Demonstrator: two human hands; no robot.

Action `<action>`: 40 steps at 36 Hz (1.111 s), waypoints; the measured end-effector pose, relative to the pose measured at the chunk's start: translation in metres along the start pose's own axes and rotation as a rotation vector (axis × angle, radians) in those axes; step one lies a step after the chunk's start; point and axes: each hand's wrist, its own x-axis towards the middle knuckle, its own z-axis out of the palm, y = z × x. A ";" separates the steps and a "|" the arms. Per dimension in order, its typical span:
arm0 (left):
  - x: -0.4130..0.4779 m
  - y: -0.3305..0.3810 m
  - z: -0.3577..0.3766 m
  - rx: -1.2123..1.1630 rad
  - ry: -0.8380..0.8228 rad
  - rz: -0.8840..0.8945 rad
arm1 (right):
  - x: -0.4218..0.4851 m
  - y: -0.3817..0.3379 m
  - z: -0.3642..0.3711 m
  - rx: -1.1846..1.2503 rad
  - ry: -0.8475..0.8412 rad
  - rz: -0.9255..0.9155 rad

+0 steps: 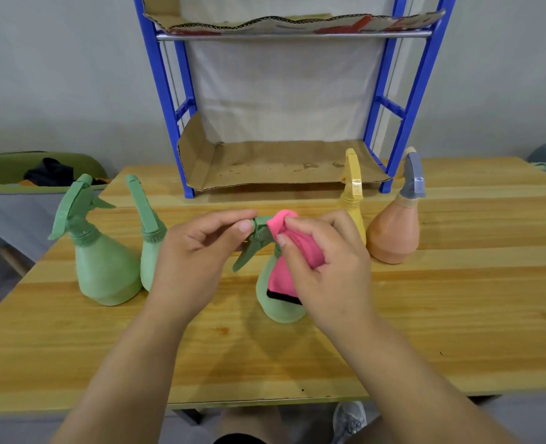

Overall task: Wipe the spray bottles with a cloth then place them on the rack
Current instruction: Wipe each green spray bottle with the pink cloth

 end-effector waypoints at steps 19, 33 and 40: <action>0.000 -0.005 -0.001 -0.020 -0.046 0.040 | -0.040 0.000 0.016 -0.090 -0.143 -0.191; -0.003 -0.007 0.009 0.055 -0.057 0.072 | -0.007 0.010 -0.005 -0.057 -0.051 0.057; -0.006 -0.007 0.013 0.148 -0.013 0.119 | -0.005 0.013 -0.010 -0.016 -0.109 0.289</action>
